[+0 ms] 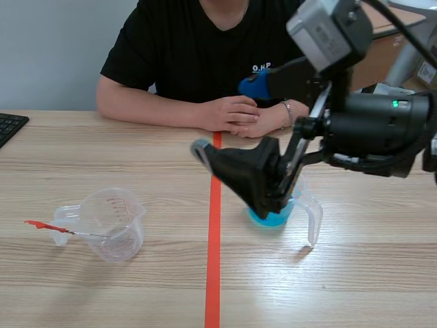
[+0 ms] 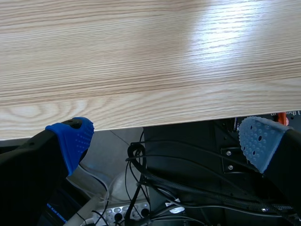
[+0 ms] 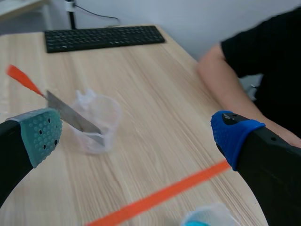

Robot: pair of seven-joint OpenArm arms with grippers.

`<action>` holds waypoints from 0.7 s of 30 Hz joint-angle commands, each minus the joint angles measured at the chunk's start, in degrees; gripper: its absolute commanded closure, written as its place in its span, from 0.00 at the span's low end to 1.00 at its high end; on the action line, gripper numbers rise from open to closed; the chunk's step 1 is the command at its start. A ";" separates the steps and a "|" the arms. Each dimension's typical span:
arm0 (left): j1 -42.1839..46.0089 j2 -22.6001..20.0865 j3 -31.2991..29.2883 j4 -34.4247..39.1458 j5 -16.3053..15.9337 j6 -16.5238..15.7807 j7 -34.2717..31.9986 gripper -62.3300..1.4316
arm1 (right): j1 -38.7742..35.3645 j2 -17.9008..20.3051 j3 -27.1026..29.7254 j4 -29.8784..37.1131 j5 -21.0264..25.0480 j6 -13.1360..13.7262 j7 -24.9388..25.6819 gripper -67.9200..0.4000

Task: Do the redox reaction experiment.
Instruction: 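Return to the home posture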

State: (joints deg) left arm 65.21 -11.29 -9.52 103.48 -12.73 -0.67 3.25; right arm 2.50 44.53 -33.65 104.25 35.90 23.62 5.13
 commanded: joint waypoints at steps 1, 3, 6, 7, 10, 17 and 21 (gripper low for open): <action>0.33 -0.04 0.17 0.42 -0.17 -0.07 -0.39 0.00 | -2.12 0.85 3.15 0.11 0.83 -0.11 0.85 0.00; 0.28 -0.22 0.15 0.42 0.72 -0.07 -1.18 0.00 | -5.97 1.53 7.65 0.11 0.83 -0.31 0.83 0.00; -0.61 -1.22 0.02 0.52 2.12 -0.07 -2.29 0.00 | -11.65 1.88 13.51 0.17 0.83 -0.28 0.83 0.00; -0.90 -2.01 -0.13 0.55 2.54 -0.09 -2.49 0.00 | -13.60 1.86 15.34 0.22 0.83 -0.28 0.83 0.00; -1.27 -4.81 -0.22 1.14 3.30 -0.09 -3.85 0.00 | -18.73 1.86 19.78 0.92 0.81 -0.28 0.83 0.00; -2.54 -12.96 -1.81 7.32 3.28 -0.20 -3.37 0.00 | -30.95 1.79 28.76 6.80 0.83 -0.31 0.85 0.00; -2.54 -17.33 -3.54 11.56 2.64 -0.52 -3.34 0.00 | -36.57 1.79 32.41 10.84 0.83 -0.48 0.85 0.00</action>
State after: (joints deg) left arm 62.54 -28.45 -13.02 113.56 -9.54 -1.10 0.60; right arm -34.41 46.17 -1.58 114.06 35.90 23.31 5.13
